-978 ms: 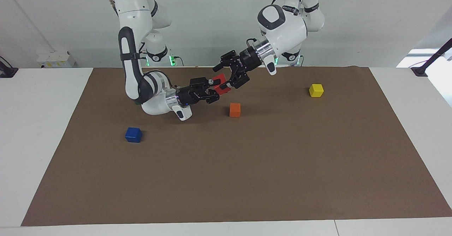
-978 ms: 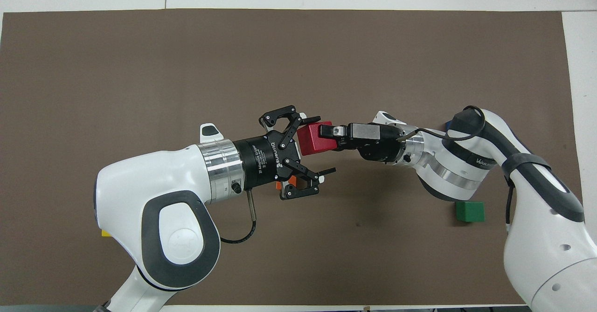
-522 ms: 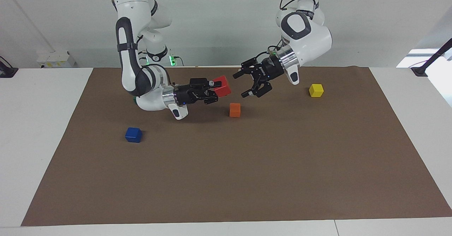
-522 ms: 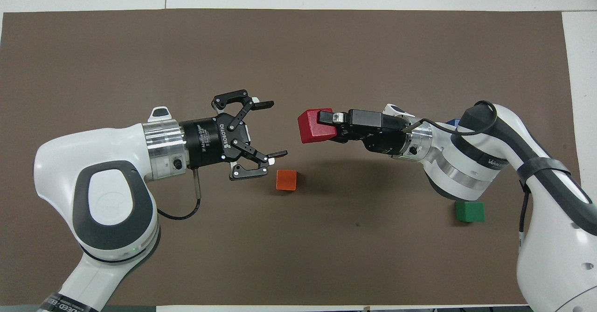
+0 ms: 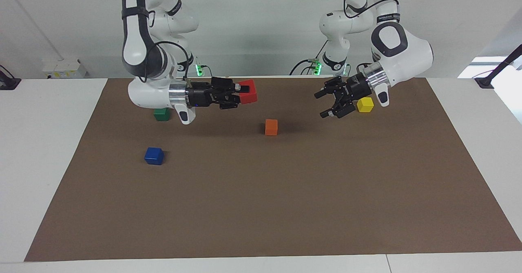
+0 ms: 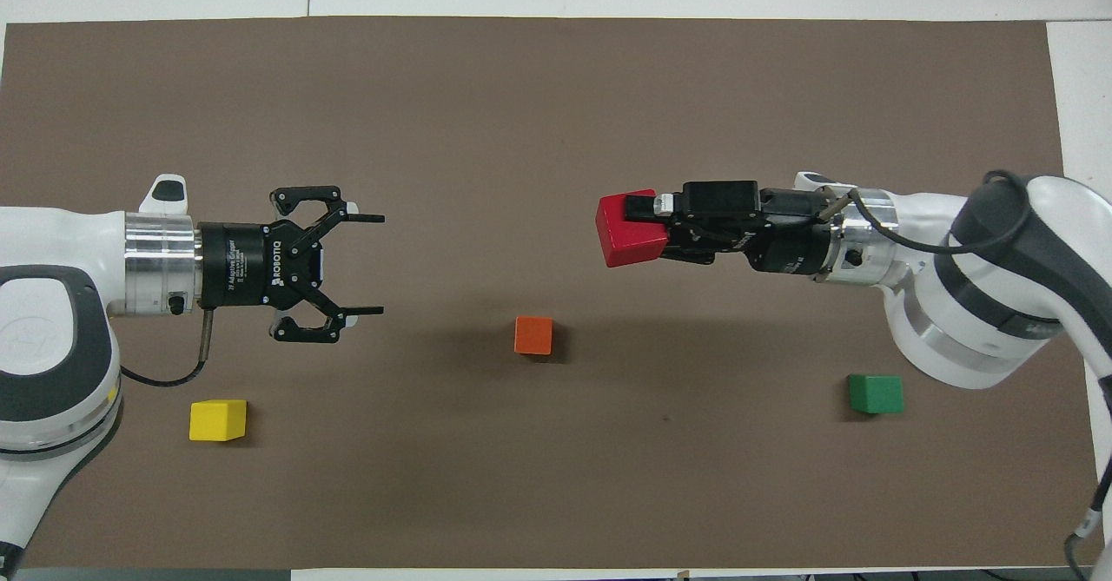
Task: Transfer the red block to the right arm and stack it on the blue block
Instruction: 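Carry the red cube toward the blue cube while the left gripper retracts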
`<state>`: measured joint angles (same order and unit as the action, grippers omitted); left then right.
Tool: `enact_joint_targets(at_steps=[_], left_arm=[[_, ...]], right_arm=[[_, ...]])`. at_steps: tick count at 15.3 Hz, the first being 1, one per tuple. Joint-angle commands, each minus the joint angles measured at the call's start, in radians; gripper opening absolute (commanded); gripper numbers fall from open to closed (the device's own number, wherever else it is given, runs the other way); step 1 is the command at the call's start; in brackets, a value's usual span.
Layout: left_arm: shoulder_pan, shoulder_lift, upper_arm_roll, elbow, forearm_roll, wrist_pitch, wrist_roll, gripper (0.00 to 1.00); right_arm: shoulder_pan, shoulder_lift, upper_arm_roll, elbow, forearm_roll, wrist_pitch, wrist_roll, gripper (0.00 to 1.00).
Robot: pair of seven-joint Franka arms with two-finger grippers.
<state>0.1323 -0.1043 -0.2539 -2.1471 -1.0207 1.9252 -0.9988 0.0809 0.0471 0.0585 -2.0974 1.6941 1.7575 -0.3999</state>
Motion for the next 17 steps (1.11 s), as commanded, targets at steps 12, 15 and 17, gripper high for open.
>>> enact_joint_targets(at_steps=[12,15,17], left_arm=[[0.043,0.011,-0.010,0.107,0.948,-0.129,0.861,1.00],[0.044,0.018,-0.012,0.157,0.990,-0.157,0.868,1.00],[0.038,0.018,-0.012,0.164,1.001,-0.155,0.868,1.00]], right_arm=[[-0.249,-0.290,-0.002,0.204,-1.152,-0.134,0.414,0.00],[-0.256,-0.283,0.001,0.247,-1.394,-0.187,0.397,0.00],[-0.253,-0.286,0.003,0.234,-1.503,-0.181,0.371,0.00]])
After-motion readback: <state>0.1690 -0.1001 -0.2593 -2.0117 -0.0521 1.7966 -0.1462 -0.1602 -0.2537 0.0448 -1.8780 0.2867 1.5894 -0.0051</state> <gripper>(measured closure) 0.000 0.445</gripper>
